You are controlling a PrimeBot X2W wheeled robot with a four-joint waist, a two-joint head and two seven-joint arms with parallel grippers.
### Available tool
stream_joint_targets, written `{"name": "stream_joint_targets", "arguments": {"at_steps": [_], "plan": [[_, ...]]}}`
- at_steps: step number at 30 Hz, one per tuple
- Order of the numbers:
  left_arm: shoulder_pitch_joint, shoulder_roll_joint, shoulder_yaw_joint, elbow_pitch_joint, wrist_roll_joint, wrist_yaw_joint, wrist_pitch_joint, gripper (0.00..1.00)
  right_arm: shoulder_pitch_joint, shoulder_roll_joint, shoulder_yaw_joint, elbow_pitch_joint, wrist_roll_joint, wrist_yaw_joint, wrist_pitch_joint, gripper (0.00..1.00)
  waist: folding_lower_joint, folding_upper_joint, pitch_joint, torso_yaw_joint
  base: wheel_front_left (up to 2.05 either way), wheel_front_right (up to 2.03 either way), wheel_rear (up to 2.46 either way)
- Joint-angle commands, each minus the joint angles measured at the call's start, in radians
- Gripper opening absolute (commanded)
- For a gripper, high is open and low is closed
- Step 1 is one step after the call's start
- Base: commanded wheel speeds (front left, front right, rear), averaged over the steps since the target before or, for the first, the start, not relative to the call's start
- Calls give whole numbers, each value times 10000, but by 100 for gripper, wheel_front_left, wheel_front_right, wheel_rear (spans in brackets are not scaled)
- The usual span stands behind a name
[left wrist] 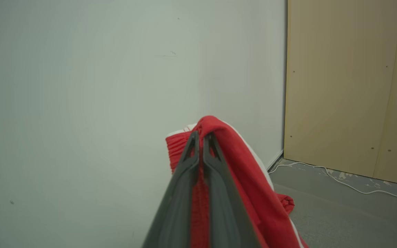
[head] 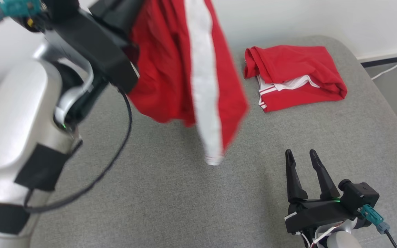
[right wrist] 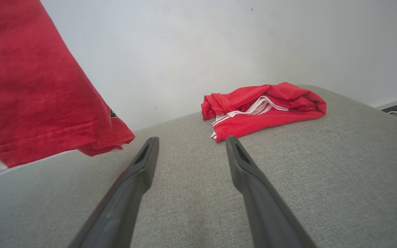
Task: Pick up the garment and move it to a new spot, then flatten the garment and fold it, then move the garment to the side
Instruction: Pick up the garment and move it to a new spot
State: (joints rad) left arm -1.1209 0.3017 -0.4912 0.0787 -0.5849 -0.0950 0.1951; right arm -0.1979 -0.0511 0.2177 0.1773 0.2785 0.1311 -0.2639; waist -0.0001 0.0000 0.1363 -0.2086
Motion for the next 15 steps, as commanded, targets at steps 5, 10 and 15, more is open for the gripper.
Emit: {"name": "stream_joint_targets", "arguments": {"at_steps": [5,10,15], "plan": [[1207,106,-272,-553,-53,141,-243,0,54,12,-122,-95,-111,-8,-5,100,1,0,194,67,0,0,0],[2771,378,-596,-836,12,320,-488,0,88,12,-208,-73,-274,-8,-5,100,1,0,274,458,0,0,0],[4104,704,-646,-824,7,520,-1013,0,-16,9,-256,-5,-435,-8,-7,100,1,0,316,949,0,0,0]]}}
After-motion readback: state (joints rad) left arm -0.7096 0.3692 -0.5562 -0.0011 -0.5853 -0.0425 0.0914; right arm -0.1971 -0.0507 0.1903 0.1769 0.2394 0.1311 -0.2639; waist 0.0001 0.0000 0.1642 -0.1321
